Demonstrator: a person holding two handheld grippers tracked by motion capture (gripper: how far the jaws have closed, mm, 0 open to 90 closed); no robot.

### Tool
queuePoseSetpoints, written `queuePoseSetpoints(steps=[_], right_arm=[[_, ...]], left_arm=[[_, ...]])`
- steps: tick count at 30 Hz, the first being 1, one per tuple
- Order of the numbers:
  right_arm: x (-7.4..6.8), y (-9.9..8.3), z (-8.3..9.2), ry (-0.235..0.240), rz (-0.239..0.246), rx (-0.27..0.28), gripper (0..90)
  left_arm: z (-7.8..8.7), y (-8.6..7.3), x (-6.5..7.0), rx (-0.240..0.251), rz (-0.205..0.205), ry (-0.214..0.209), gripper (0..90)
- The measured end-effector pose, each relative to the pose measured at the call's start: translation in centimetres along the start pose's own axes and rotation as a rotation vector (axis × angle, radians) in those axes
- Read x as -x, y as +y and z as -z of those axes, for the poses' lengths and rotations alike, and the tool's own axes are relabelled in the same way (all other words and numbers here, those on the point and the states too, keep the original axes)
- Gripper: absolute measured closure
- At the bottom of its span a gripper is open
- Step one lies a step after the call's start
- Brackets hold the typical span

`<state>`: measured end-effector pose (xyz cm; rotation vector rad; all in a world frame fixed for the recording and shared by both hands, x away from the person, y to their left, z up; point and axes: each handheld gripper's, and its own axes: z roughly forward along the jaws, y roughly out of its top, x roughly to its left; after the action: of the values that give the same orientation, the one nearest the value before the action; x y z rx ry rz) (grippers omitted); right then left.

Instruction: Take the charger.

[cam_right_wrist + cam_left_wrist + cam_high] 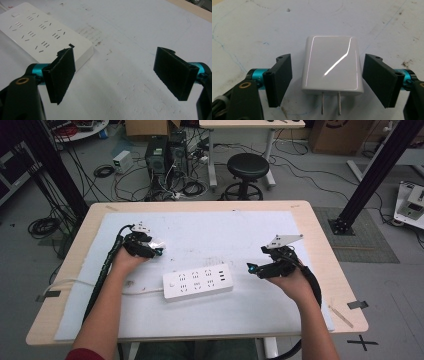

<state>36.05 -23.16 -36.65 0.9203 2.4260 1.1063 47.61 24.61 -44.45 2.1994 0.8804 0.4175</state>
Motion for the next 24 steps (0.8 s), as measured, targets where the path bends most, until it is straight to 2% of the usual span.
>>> queuePoseSetpoints(steps=[1,5,15,16,19,20,22,23,24], right_arm=[[0.0,-0.1,0.0,-0.002,0.001,0.001,18.1],[0.0,-0.1,0.0,-0.004,-0.004,0.002,18.1],[0.0,-0.1,0.0,-0.002,0.000,0.003,18.1],[0.0,-0.1,0.1,-0.001,-0.002,0.009,18.2],[0.1,-0.1,0.2,0.002,-0.003,0.006,18.1],[0.1,-0.1,0.2,0.004,-0.002,0.013,18.1],[0.1,-0.2,0.2,0.005,-0.002,0.009,18.1],[0.0,-0.2,0.3,0.006,0.001,0.014,18.1],[0.0,-0.2,0.4,0.006,0.003,0.016,18.1]], left_arm=[[0.0,0.1,0.1,-0.002,-0.018,0.002,35.1],[0.0,0.1,0.2,-0.004,-0.020,-0.003,41.6],[0.4,0.3,0.3,-0.014,-0.036,-0.002,42.5],[1.4,0.6,0.6,-0.023,-0.031,-0.019,42.4],[1.4,0.6,0.6,-0.023,-0.031,-0.019,42.5],[3.4,1.3,1.2,0.017,-0.043,-0.018,42.5],[3.4,1.3,1.2,0.017,-0.043,-0.018,42.5],[5.1,2.0,2.0,0.053,-0.054,-0.020,42.5],[5.7,2.3,2.3,0.066,-0.065,-0.023,42.5]])
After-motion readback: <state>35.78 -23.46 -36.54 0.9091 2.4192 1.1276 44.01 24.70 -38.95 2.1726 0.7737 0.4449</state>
